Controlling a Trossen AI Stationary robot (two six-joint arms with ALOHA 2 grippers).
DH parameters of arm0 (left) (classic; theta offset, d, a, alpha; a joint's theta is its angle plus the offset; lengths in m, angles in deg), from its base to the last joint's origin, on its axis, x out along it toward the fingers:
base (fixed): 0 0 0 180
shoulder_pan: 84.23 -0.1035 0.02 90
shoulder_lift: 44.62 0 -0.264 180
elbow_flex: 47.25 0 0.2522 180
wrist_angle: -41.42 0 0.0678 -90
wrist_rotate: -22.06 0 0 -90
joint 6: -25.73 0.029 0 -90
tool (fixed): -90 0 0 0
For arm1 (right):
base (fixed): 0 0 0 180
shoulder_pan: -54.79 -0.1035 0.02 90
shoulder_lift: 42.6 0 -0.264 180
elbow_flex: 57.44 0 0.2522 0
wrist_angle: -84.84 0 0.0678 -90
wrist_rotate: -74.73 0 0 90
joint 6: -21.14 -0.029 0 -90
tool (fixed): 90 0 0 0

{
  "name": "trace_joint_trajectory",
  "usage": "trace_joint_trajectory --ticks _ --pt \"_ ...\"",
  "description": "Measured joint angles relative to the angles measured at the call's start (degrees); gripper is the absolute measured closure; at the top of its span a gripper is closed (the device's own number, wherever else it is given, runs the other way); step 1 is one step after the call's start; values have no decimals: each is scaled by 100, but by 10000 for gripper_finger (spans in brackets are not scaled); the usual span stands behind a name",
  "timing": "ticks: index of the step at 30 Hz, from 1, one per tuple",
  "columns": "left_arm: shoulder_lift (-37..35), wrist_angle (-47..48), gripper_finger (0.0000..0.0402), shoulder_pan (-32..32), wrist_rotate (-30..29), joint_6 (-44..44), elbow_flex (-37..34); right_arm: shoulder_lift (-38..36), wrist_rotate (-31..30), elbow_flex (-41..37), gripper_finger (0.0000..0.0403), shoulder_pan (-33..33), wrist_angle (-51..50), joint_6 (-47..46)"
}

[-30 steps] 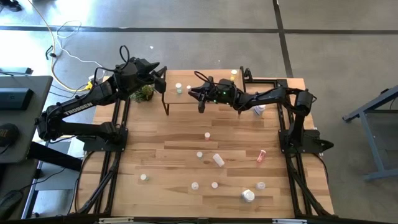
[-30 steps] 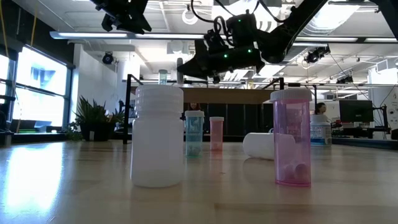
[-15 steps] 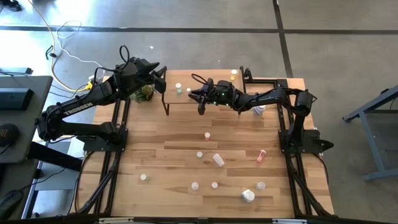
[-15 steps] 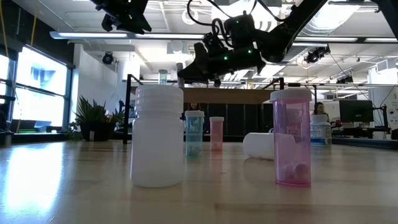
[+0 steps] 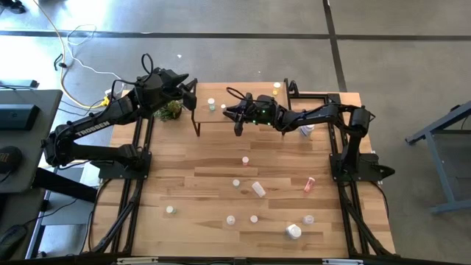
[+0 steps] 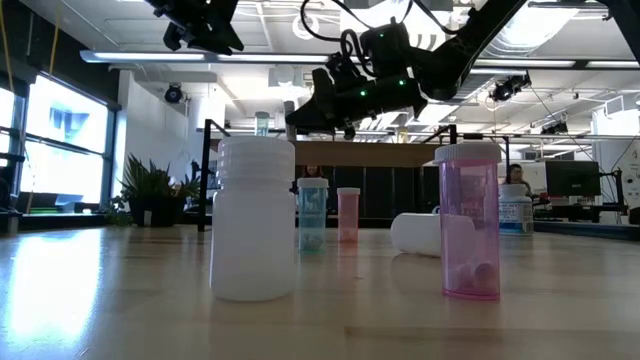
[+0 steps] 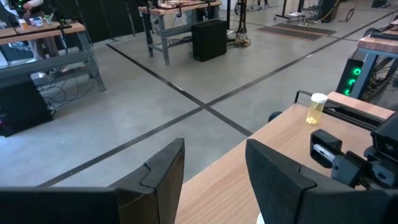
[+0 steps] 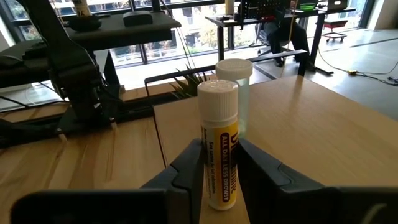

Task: Pick and place medicine bottles onto shelf by color
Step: Put the white yellow pill bottle on the shelf

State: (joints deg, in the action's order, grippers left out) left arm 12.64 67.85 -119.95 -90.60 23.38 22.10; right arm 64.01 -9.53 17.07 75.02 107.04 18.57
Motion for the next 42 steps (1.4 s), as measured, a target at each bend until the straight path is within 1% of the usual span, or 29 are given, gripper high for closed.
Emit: trace_joint_trajectory --ticks 8,16,26,39,42 --pt "0 0 241 0 0 0 0 20 -11 -9 300 0 -61 1" --pt "0 0 241 0 0 0 0 17 -123 -9 299 0 -51 -12" --pt "0 0 241 0 -1 0 0 11 -125 -9 299 0 -36 -154" --pt "0 0 241 0 -2 1 0 -6 -127 -9 299 0 -266 -404" --pt "0 0 241 0 -2 2 0 -37 -225 -9 299 -2 -366 -402"
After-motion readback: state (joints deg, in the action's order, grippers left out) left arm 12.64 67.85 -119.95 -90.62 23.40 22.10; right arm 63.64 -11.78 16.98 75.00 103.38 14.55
